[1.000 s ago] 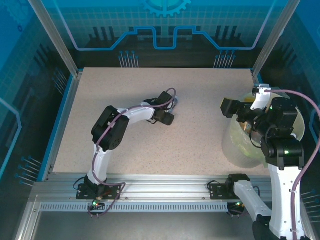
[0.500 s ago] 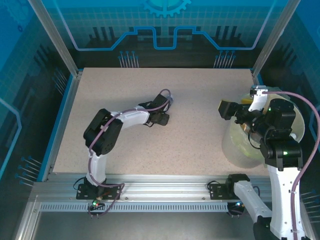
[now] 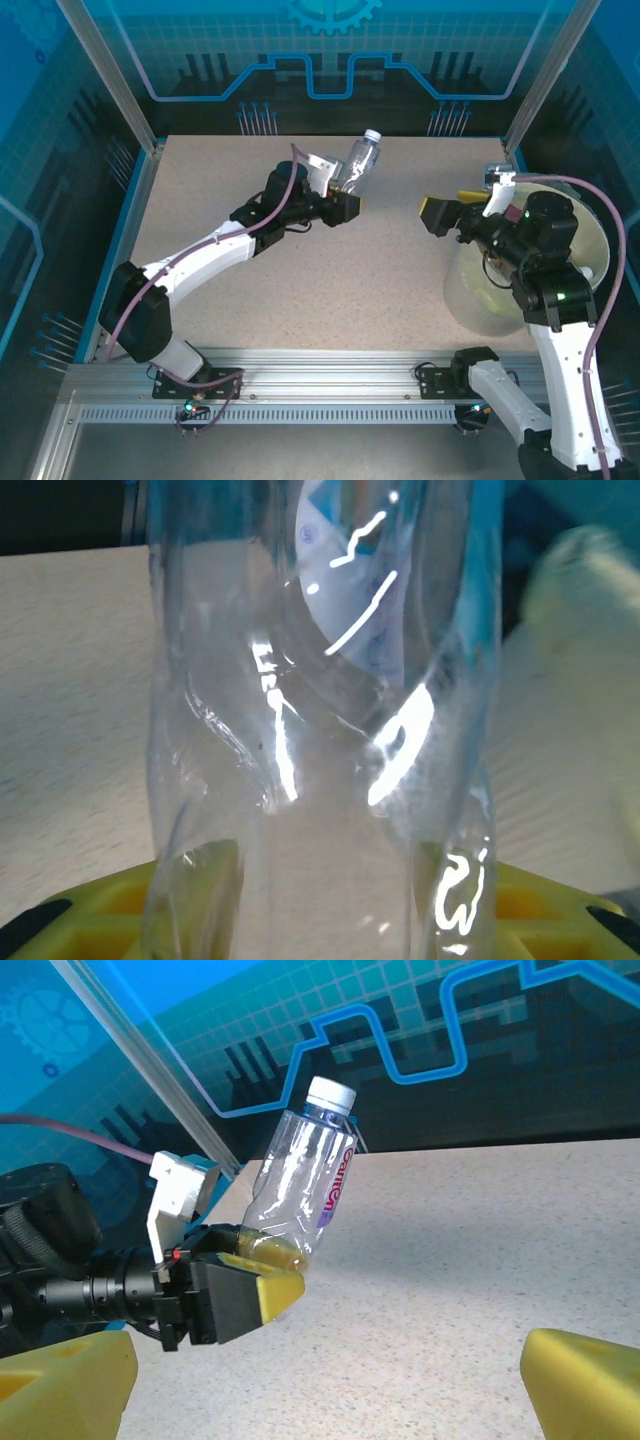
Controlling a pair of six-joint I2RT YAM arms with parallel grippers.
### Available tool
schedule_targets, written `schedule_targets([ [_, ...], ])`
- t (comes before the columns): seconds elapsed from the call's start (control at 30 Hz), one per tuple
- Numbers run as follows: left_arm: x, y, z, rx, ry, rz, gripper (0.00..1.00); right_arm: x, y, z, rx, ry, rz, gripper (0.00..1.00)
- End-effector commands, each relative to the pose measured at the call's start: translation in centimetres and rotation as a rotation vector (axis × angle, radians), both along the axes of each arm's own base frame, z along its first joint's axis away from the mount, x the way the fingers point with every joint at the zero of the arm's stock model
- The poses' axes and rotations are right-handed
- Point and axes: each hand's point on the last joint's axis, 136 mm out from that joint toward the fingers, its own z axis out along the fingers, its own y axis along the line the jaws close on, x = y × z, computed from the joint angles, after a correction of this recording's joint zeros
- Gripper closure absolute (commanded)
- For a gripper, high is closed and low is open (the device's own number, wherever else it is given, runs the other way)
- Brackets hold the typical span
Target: Put the plastic bottles in the bin
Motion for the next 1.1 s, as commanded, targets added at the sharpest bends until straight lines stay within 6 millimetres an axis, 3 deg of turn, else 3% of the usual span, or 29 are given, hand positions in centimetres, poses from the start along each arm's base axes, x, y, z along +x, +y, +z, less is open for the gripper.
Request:
schedule_targets([
  [0.0,-3.5,-1.9,2.7,-0.123,0.003,-0.206,0.66,-0.1,1.9,1.0,0.055,-0.030,0.094,0.00],
  [0.27,-7.0,-3.0,6.6,-0.256,-0.014,-0.417,0.66,0.5,6.2,1.8,0.119,-0.104,0.243,0.00],
  [0.4,-8.2,-3.0,7.6,-0.279,-0.035,-0.480,0.66,1.0,8.7,3.5,0.212,-0.140,0.309,0.00],
  [0.53,-9.1,-2.7,8.6,-0.319,-0.067,-0.510,0.66,3.5,7.9,2.3,0.174,-0.058,0.122,0.00],
  [0.7,-10.2,-2.6,9.4,-0.356,-0.080,-0.571,0.65,5.2,7.9,1.1,0.194,0.020,0.048,0.00],
  [0.97,-10.2,-2.7,9.1,-0.354,-0.074,-0.586,0.65,5.1,11.2,2.7,0.225,0.019,0.230,0.03],
  [1.07,-10.1,-2.8,9.0,-0.353,-0.067,-0.586,0.65,5.1,11.6,2.5,0.234,0.018,0.253,0.17],
])
